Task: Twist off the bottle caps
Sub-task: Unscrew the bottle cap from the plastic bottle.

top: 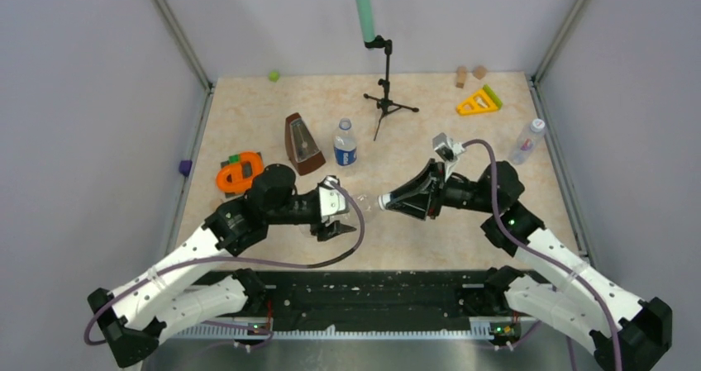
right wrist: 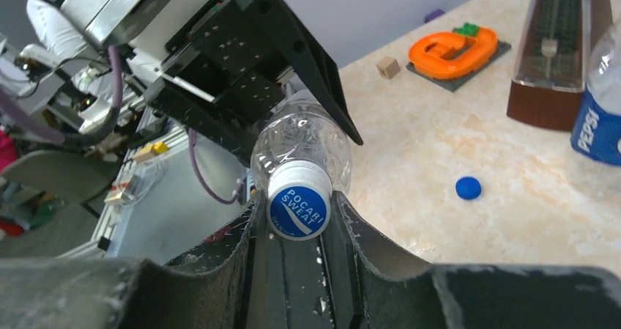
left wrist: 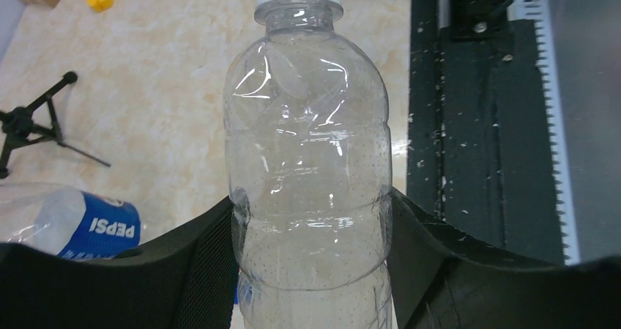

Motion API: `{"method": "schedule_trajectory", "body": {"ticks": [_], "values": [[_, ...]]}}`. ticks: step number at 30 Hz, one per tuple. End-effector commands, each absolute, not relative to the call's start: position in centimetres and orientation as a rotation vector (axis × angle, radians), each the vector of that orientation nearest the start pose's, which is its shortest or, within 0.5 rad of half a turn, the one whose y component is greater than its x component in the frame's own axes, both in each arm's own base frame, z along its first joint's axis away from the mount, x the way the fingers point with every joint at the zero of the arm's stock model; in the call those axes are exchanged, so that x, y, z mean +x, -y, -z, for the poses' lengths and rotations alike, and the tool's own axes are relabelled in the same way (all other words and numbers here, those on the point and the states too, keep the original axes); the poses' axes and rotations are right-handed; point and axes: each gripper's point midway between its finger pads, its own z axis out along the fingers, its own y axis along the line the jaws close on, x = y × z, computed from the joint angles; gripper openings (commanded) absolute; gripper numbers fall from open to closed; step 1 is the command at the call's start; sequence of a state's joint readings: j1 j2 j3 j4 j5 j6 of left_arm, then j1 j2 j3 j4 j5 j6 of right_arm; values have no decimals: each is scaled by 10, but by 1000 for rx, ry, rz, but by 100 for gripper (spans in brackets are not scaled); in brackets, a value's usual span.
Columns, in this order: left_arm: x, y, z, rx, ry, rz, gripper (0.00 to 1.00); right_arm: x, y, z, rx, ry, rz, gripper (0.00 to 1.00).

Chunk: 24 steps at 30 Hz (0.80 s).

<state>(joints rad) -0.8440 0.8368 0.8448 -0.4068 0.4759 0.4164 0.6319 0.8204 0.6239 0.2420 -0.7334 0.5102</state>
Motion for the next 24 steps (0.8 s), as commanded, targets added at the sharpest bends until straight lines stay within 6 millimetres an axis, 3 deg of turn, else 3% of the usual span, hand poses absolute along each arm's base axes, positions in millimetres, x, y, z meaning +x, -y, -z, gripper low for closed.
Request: {"method": "schedule_trajectory", "body": {"ticks": [1, 4, 7, 10, 13, 18, 24], "values": [[103, 281, -330, 1457, -1042, 992, 0, 130, -275, -288, -928, -1460, -1439, 3], [97, 278, -329, 1461, -1028, 1012, 0, 128, -273, -288, -936, -1449, -1428, 8], [105, 276, -326, 1410, -1043, 966, 0, 132, -272, -289, -907, -1462, -1413, 29], [128, 271, -321, 1318, -1092, 850, 0, 140, -271, -289, -842, -1492, -1388, 52], [143, 265, -314, 1278, -1129, 757, 0, 147, -268, -289, -773, -1519, -1362, 67], [151, 262, -303, 1288, -1173, 702, 0, 152, -265, -293, -709, -1524, -1348, 71], [184, 252, -285, 1221, -1296, 538, 0, 149, -264, -306, -674, -1503, -1387, 70]]}}
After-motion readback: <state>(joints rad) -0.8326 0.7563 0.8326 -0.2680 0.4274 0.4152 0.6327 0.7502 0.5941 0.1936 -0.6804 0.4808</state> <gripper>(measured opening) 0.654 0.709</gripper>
